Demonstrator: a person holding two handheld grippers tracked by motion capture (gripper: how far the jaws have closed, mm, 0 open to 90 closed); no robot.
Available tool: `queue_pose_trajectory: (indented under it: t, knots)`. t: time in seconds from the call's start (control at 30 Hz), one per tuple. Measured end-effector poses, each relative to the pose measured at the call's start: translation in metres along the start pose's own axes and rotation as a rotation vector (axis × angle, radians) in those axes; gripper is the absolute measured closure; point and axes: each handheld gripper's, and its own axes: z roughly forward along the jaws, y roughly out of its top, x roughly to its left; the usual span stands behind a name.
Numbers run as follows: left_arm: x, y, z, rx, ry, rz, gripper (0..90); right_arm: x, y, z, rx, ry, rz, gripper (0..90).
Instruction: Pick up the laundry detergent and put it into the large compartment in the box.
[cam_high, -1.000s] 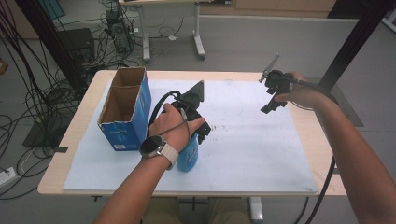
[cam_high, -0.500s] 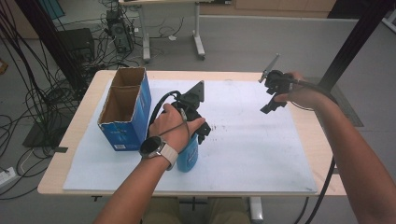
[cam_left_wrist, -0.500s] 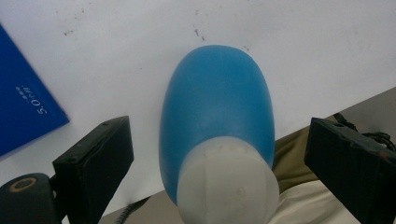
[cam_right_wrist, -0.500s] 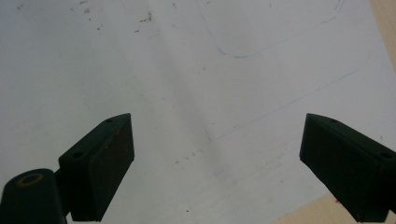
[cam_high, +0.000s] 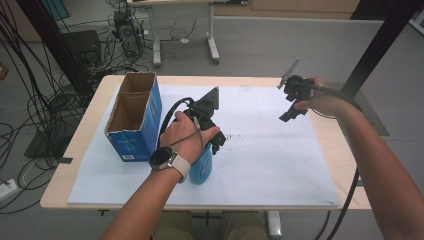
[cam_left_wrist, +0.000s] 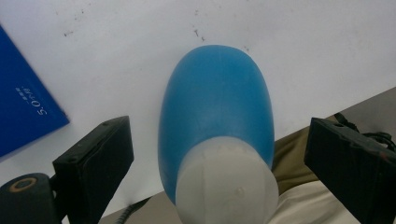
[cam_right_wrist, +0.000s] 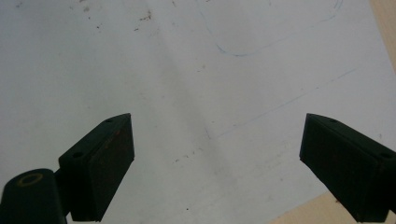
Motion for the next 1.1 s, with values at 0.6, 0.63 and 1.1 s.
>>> queue_pose_trajectory:
  t: [0.6,0.63,1.1]
  knots:
    - [-0.0001,-0.0006,-0.0006,-0.006,-0.002,0.006,8.5,0.0004,0.0007,-0.0002,-0.001,-0.001,0.0,9.8]
    - [0.0,-0.0005,-0.0006,-0.003,-0.002,0.007,8.5,0.0004,0.0007,-0.0001,-0.001,0.0,0.001,9.8]
    - [-0.0009,-0.0003,-0.0003,-0.009,-0.002,0.012,8.5,-0.0004,-0.0003,-0.0001,-0.001,-0.001,0.004,9.8]
